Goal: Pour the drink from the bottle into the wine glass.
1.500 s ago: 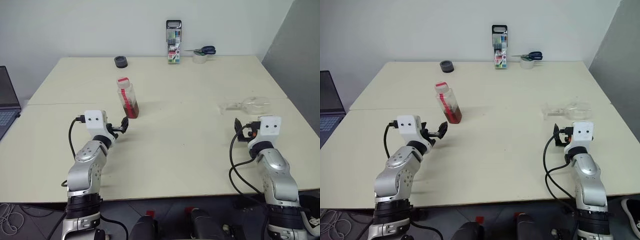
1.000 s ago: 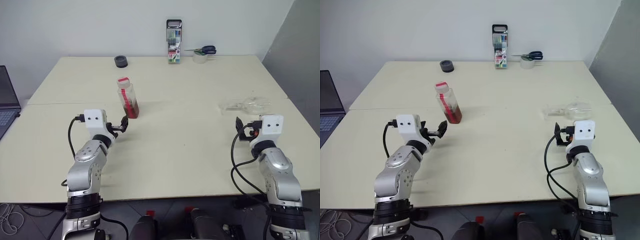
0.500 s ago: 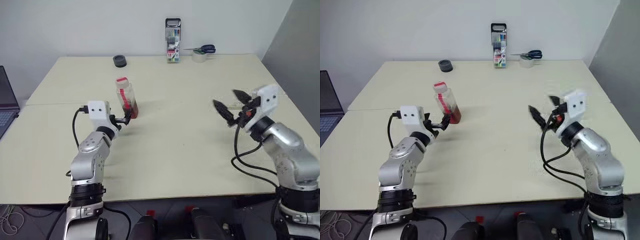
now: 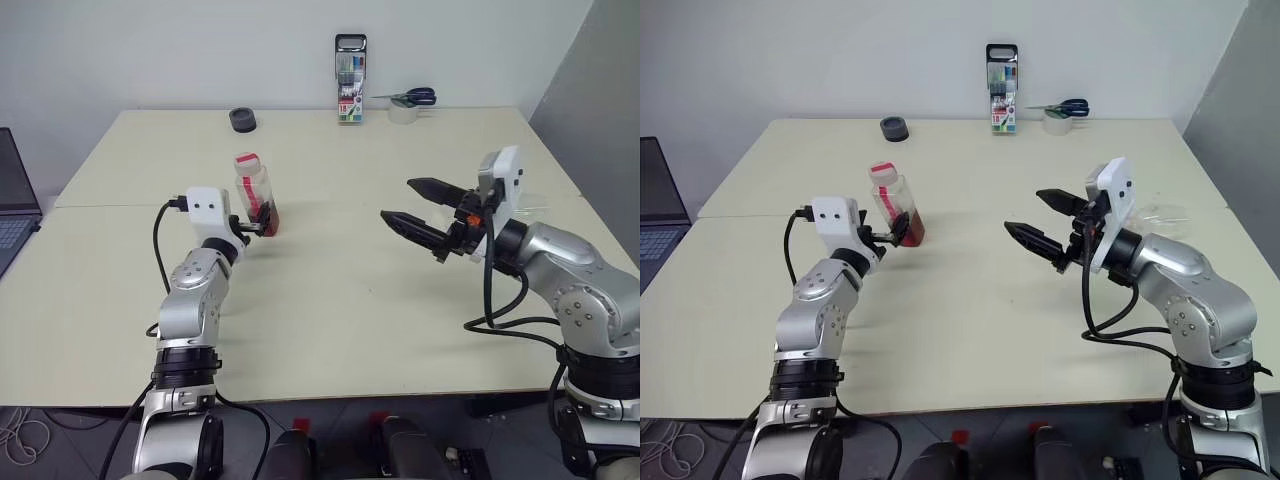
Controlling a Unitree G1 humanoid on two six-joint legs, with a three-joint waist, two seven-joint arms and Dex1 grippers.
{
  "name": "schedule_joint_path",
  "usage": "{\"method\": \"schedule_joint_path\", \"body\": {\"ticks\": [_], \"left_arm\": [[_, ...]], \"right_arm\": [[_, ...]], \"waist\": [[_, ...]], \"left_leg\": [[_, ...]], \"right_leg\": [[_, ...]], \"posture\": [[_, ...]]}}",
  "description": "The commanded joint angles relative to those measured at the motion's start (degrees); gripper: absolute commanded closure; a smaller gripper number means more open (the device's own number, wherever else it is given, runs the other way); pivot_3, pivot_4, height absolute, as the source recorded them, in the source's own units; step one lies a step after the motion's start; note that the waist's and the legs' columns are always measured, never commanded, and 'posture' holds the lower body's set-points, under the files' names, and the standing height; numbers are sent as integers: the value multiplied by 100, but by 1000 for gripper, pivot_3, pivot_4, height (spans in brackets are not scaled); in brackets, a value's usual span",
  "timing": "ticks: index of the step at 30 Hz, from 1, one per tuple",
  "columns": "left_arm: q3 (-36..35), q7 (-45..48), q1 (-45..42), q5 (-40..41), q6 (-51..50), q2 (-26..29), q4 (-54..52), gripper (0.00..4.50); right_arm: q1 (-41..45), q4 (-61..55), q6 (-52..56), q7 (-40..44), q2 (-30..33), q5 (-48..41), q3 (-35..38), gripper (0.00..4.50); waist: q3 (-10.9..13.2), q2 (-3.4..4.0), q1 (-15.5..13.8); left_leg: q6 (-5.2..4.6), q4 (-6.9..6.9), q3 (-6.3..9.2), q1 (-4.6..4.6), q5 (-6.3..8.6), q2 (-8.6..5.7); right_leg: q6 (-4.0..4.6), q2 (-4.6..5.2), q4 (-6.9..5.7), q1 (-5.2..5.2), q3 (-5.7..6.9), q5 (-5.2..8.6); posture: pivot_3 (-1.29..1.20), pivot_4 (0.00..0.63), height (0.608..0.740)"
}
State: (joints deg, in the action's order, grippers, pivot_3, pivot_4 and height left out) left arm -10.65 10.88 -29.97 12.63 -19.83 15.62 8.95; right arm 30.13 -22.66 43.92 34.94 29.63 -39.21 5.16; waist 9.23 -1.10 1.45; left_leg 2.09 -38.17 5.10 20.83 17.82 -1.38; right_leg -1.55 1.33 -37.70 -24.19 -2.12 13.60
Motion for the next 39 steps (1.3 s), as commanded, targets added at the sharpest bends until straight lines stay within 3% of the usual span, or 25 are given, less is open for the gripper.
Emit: {"method": "schedule_joint_path", "body": {"ticks": [1,20,39], "left_arm": [[19,121,-338,-32,291,45,151,41],[100,416,-1364,-255,1254,81,1909,41],[127,496,-1590,-307,1649,83,2326,41]], "right_arm": [[157,-39,-170,-27,-49,43,-6,85],[262,-189,-58,-522,-167,-103,101,85],[100,-291,-98,-753,-183,-99,123,85]], "waist": [[0,0,0],[0,0,3],[0,0,5]], "left_leg": [[0,0,0,0,0,0],[8,5,-5,1,-5,0],[3,6,-8,2,-2,0]], "right_leg": [[0,0,0,0,1,0],[0,2,1,-6,2,0],[0,2,0,-10,0,0]], "posture": [[0,150,740],[0,150,740],[0,150,740]]}}
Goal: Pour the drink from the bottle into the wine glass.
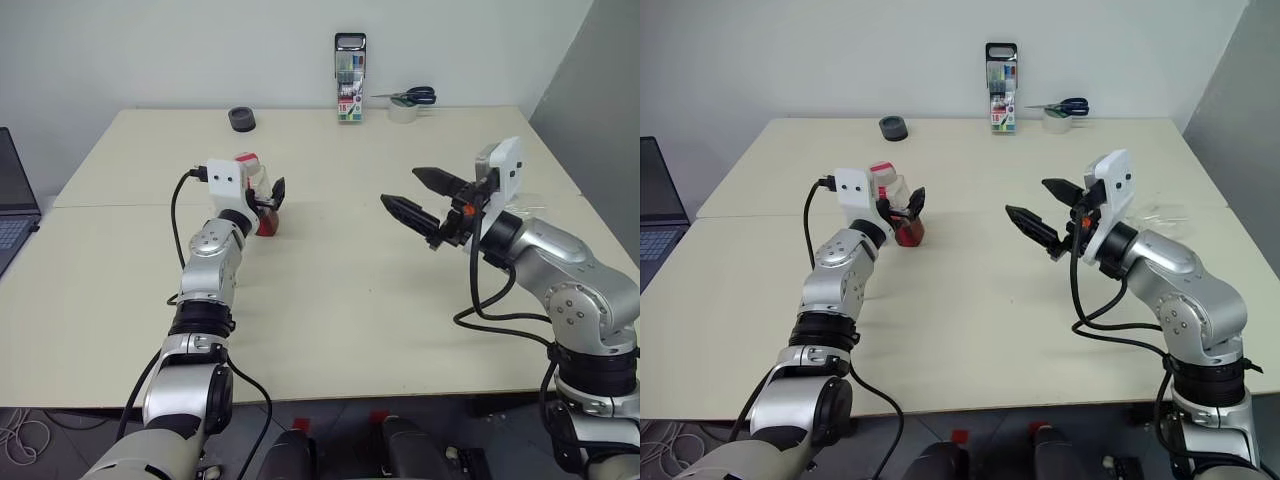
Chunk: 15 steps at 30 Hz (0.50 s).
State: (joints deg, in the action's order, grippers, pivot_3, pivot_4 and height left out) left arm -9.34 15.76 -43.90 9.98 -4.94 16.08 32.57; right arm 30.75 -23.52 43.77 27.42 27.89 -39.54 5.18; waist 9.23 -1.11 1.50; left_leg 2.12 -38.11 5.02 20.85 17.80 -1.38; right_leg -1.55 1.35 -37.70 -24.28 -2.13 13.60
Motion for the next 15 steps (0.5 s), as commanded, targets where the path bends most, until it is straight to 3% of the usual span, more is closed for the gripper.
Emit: {"method": "schedule_joint_path", "body": {"ticks": [1,5,7,12,15], "left_arm": [[-4,5,-196,-43,172,42,-37,41],[-16,6,-178,-44,224,63,-40,217],[-26,3,-167,-44,236,77,-44,635],[-66,-55,-80,-45,246,114,-123,2235],[-88,-85,6,-39,214,141,-191,2603]], "right_arm": [[31,-205,-87,-3,-11,-63,119,85],[28,-177,-106,5,-17,-38,100,85],[44,-158,-110,13,-18,-34,95,85],[51,-150,-121,9,-26,-17,83,85],[55,-155,-120,1,-32,-15,82,85]], "waist": [[0,0,0],[0,0,0],[0,0,0],[0,0,0],[0,0,1]], "left_leg": [[-1,0,0,0,1,0],[-1,0,0,0,1,0],[-1,0,0,0,1,0],[-2,0,0,0,1,0],[-2,0,0,0,1,0]], "right_leg": [[0,0,0,0,0,0],[0,0,0,0,1,0],[0,0,0,0,1,0],[0,0,-1,-1,1,0],[0,0,-1,-1,1,0]], "posture": [[0,150,740],[0,150,740],[0,150,740],[0,150,740],[0,150,740]]}}
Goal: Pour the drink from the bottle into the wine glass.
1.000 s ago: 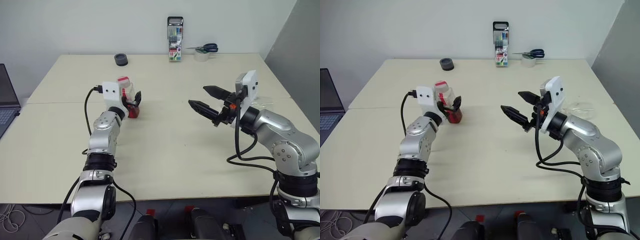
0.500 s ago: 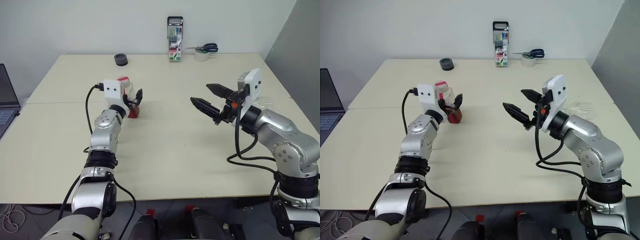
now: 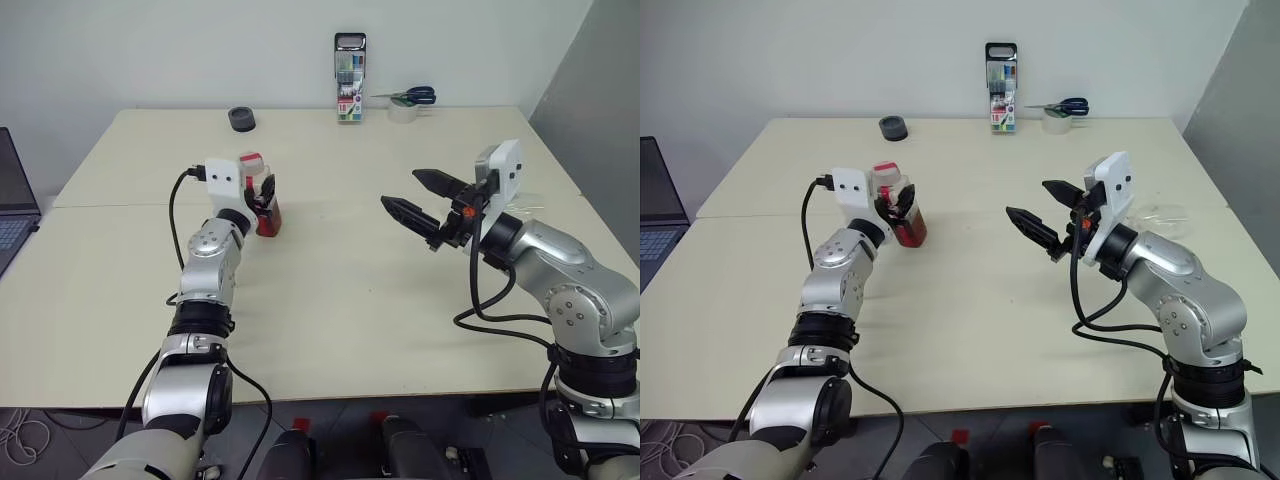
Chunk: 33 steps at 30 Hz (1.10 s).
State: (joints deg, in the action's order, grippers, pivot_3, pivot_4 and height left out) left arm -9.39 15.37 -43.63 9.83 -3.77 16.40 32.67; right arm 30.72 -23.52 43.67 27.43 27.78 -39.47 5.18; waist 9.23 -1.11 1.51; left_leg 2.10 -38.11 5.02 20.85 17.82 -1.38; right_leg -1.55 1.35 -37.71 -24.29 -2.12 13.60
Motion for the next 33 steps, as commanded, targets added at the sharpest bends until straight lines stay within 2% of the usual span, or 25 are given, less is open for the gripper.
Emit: {"method": "schedule_joint_path", "body": {"ticks": [1,7,10,17,22,26,33], "left_arm": [[-93,-66,11,-18,77,111,-226,2603],[35,42,69,-9,-129,105,-459,2604],[422,541,-70,-160,-74,158,-670,2604],[1438,2962,-230,473,-584,139,-1799,2604],[1709,4018,-360,1074,-1267,120,-2358,2604],[1724,4412,-523,1360,-1646,73,-2425,2604],[1702,4521,-744,1231,-1468,-22,-2034,2604]], "right_arm": [[59,-156,-113,-6,-25,-17,83,85],[92,-169,-120,-73,-1,101,50,85],[186,-152,-80,-131,7,163,31,85],[479,-186,367,175,500,-191,285,85],[851,-312,818,-101,345,-738,421,85],[872,-554,1031,-388,172,-943,361,85],[776,-795,1224,-631,107,-1180,335,85]], "waist": [[0,0,0],[0,0,1],[0,0,1],[1,-1,-13],[2,0,45],[2,1,49],[3,1,19]], "left_leg": [[0,0,0,0,0,0],[0,0,0,0,0,0],[0,0,0,0,0,0],[7,-2,0,8,-4,-11],[-5,5,-9,4,2,4],[-14,4,-7,0,7,8],[-13,-2,-7,4,6,-2]], "right_leg": [[0,0,-1,0,0,0],[0,0,-1,0,-1,0],[0,0,-2,0,0,0],[-1,-5,4,0,3,0],[0,-7,2,-3,-6,1],[1,-16,-7,-4,-5,1],[0,-16,-4,-3,-5,1]], "posture": [[0,150,740],[0,150,740],[0,150,740],[0,150,740],[0,150,740],[0,150,740],[0,150,740]]}}
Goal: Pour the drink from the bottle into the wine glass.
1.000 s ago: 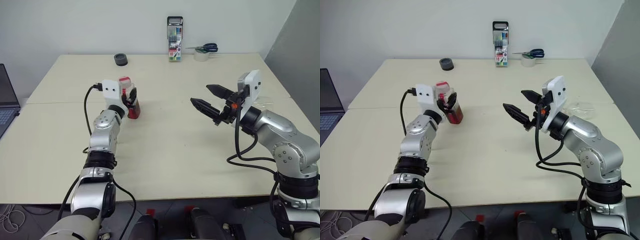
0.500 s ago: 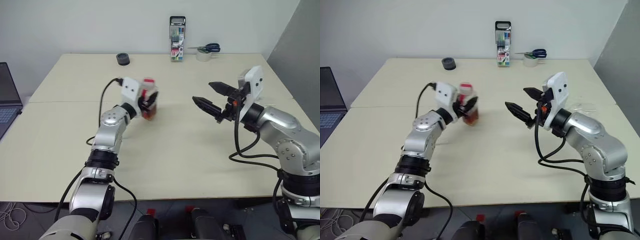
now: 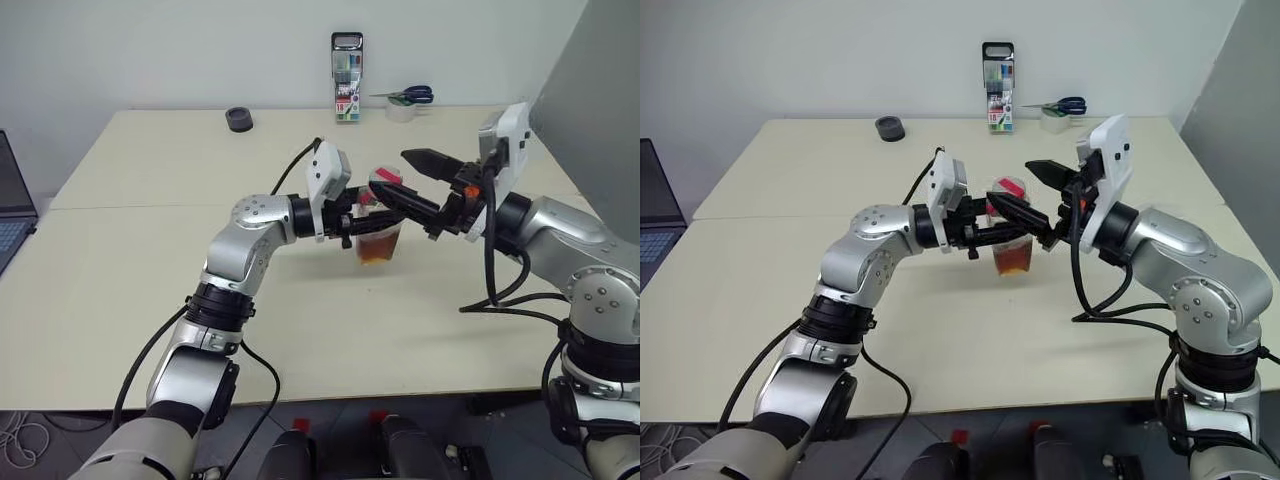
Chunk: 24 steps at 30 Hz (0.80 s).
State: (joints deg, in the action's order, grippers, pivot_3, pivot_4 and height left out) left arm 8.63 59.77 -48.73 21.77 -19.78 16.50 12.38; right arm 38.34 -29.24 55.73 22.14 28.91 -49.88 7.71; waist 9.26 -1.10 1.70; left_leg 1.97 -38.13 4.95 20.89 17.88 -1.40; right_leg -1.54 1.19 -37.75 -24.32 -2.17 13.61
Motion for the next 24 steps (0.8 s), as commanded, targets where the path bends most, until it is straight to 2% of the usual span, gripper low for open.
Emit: {"method": "schedule_joint_path", "body": {"ticks": [1,9,17,24], "left_arm": [[-100,88,-250,27,145,-42,33,2604],[-79,131,-330,-108,281,-93,267,2604],[-150,15,-435,-274,511,-151,549,2604],[-166,-40,-464,-268,547,-178,577,2604]], "right_arm": [[22,-232,13,-145,-20,-136,58,85],[52,-254,-235,-532,-131,643,-510,85],[106,-157,-193,-1041,-673,974,-593,85],[236,-60,-230,-1087,-884,1126,-600,85]], "waist": [[0,0,-1],[0,0,5],[0,1,4],[0,1,6]], "left_leg": [[0,0,0,0,0,0],[0,1,0,0,0,1],[3,1,0,1,-1,1],[3,1,-1,1,-2,0]], "right_leg": [[0,0,0,0,0,0],[0,0,-1,-2,-1,0],[0,0,-2,-4,-1,0],[0,0,-2,-5,-2,0]], "posture": [[0,150,740],[0,150,740],[0,150,740],[0,150,740]]}}
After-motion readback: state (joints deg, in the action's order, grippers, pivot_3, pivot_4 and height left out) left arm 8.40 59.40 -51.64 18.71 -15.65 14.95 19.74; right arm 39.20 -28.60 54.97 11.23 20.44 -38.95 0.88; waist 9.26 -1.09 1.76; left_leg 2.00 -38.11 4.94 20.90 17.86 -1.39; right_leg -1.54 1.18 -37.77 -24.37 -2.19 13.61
